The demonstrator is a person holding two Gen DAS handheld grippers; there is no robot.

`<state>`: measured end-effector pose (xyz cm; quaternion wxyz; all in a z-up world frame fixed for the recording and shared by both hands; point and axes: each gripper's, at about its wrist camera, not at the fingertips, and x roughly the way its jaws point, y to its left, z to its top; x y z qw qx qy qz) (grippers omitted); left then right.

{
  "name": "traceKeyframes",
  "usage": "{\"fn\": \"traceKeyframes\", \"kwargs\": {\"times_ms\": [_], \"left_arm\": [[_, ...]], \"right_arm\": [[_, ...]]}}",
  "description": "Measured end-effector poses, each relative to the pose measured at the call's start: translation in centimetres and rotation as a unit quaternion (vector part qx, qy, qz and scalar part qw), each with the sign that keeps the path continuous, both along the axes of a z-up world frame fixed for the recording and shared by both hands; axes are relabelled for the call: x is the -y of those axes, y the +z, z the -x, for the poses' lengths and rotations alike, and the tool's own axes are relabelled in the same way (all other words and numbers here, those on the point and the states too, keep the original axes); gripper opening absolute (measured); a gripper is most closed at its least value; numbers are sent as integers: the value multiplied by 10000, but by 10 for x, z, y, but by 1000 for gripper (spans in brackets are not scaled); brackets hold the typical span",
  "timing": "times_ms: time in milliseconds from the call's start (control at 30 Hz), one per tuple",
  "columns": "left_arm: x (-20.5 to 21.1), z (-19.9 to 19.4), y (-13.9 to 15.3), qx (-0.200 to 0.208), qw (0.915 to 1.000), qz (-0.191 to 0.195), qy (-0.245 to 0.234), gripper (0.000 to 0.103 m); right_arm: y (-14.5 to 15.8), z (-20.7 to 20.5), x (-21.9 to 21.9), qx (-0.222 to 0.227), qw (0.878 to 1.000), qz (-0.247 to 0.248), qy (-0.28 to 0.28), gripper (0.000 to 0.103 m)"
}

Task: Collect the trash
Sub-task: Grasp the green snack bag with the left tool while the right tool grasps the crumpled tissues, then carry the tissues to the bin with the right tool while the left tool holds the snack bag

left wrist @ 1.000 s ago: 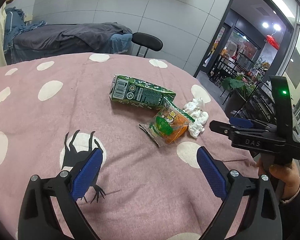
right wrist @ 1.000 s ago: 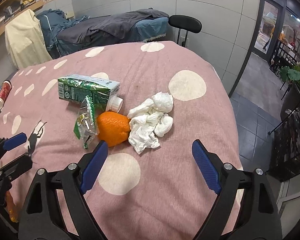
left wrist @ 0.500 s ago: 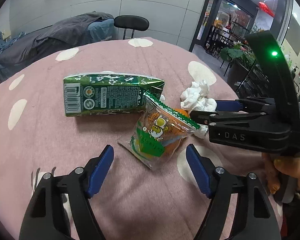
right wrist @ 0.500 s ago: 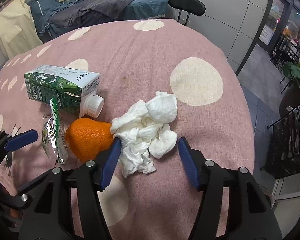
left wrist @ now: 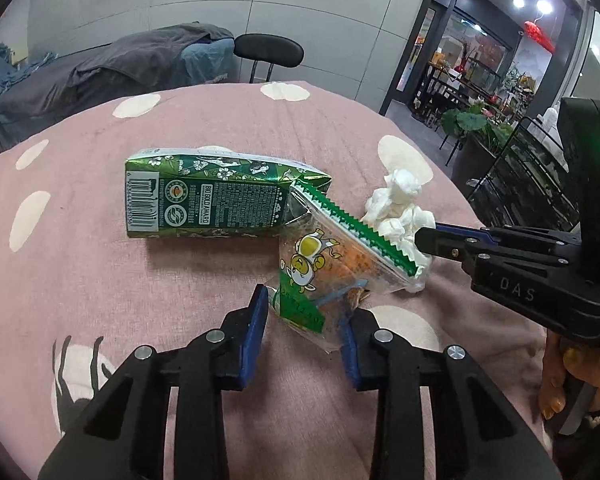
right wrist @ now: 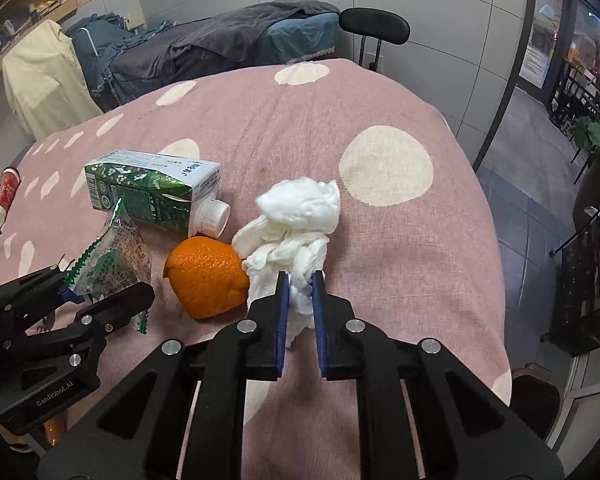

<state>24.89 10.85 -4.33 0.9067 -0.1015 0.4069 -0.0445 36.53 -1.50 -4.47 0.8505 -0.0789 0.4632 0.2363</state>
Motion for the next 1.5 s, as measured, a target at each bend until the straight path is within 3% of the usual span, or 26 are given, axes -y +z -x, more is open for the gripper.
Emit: {"fn": "traceKeyframes", "kwargs": {"times_ms": [433,933,1200,1500], "left_arm": [[21,46,23,450,9987,225,4,32],[84,76,45,858,9941,354,-570,32],[116,84,53,1025,9898,323,-933,32],[140,87,58,1076,9862,316,-1216,32]], "right_arm": [[46,62,52,550,9968,-553,-154,13],[71,127,150,1023,9870,-822,-924,13],[55,136,223,959,9767,-654,-1806,13],[-16,128,294,278,9609,-446,-2717,13]]}}
